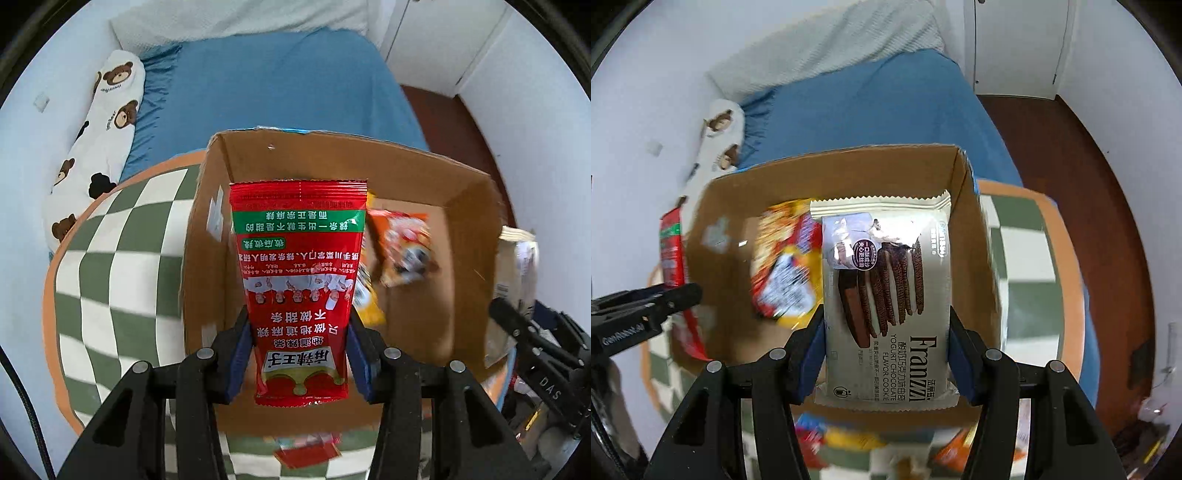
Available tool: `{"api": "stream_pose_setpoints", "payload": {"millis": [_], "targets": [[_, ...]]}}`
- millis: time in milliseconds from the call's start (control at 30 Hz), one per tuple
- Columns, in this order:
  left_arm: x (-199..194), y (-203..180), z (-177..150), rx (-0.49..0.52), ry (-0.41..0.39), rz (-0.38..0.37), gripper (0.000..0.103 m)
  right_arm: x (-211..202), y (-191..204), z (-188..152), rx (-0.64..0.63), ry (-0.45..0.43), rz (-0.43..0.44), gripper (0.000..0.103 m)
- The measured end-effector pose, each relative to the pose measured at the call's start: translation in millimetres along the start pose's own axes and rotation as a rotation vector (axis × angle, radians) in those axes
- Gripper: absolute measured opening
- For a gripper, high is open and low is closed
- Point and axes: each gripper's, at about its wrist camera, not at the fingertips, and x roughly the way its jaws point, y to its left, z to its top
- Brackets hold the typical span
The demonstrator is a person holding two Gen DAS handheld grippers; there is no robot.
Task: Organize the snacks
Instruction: 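Lift both packets into the cardboard box and release them, then grasp the dark red packet with left tool while right tool grasps the white wrapped bun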
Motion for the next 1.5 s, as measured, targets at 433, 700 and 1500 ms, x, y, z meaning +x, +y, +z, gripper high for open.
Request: {"api": "stream_pose_setpoints", "payload": {"millis": [433, 700, 1500], "targets": [[75, 29, 62, -0.032, 0.099, 0.066, 0.048, 88, -12, 53, -0.010, 0.070, -0.072, 0.062], [81, 29, 68, -0.046, 0.068, 0.043, 0.076, 103, -9, 54, -0.003, 0.098, -0.085, 0.089], [3, 11, -26, -0.034, -0.149, 0.043, 0.076, 32, 17, -19, -0.021, -0.008, -0.080, 0.091]]}}
